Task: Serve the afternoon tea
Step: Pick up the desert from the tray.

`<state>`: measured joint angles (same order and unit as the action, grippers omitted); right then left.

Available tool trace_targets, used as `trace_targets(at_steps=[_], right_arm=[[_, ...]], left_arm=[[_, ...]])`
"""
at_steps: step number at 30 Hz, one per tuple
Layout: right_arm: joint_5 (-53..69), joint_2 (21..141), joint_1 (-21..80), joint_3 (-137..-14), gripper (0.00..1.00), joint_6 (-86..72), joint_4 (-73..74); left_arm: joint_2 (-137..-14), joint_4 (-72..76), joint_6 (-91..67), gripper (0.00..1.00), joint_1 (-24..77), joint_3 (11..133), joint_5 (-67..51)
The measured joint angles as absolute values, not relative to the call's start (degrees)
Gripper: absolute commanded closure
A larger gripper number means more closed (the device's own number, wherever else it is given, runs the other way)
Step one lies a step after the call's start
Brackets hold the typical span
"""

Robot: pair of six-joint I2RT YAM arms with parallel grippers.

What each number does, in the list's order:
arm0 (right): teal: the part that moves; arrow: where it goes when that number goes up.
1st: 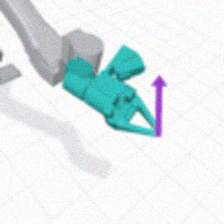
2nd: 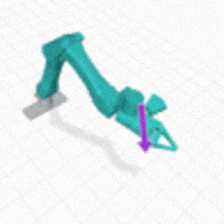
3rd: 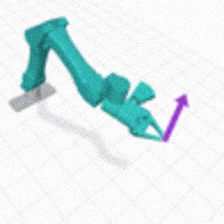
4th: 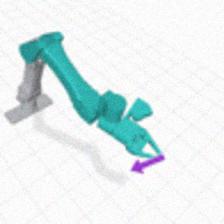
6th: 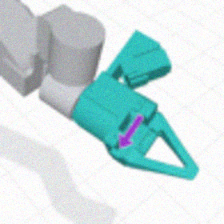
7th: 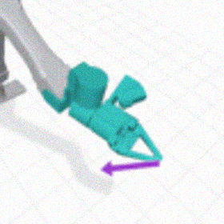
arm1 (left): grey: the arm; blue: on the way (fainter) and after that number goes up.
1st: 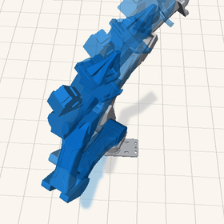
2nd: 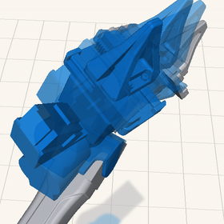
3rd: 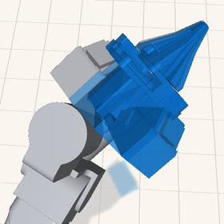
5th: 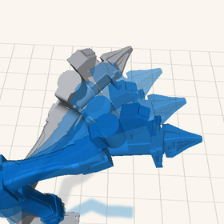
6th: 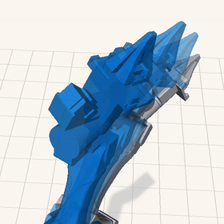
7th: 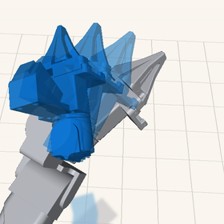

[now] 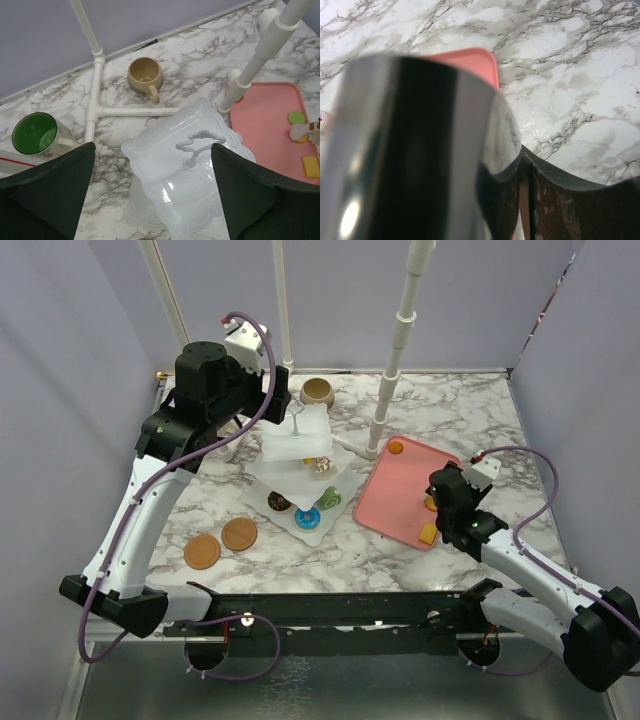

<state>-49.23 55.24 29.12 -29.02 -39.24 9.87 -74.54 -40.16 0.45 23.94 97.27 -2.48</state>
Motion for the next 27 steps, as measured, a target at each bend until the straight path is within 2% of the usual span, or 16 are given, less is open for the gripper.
trace_targets(at_steps=[15, 24, 27], right_arm=[[-48.7, 59.7, 28.8, -29.0, 0.38, -37.9, 5.6], [-47.8, 62.3, 28.8, -29.9, 0.51, -36.4, 3.3], [-47.1, 62.2, 28.8, -29.9, 0.52, -35.4, 3.1]], left_arm=[[-74.5, -40.2, 0.4, 0.01, 23.9, 95.7, -3.7], [-74.4, -40.2, 0.4, 0.01, 23.9, 95.7, -3.7], [-74.3, -40.2, 0.4, 0.01, 23.9, 95.7, -3.7]])
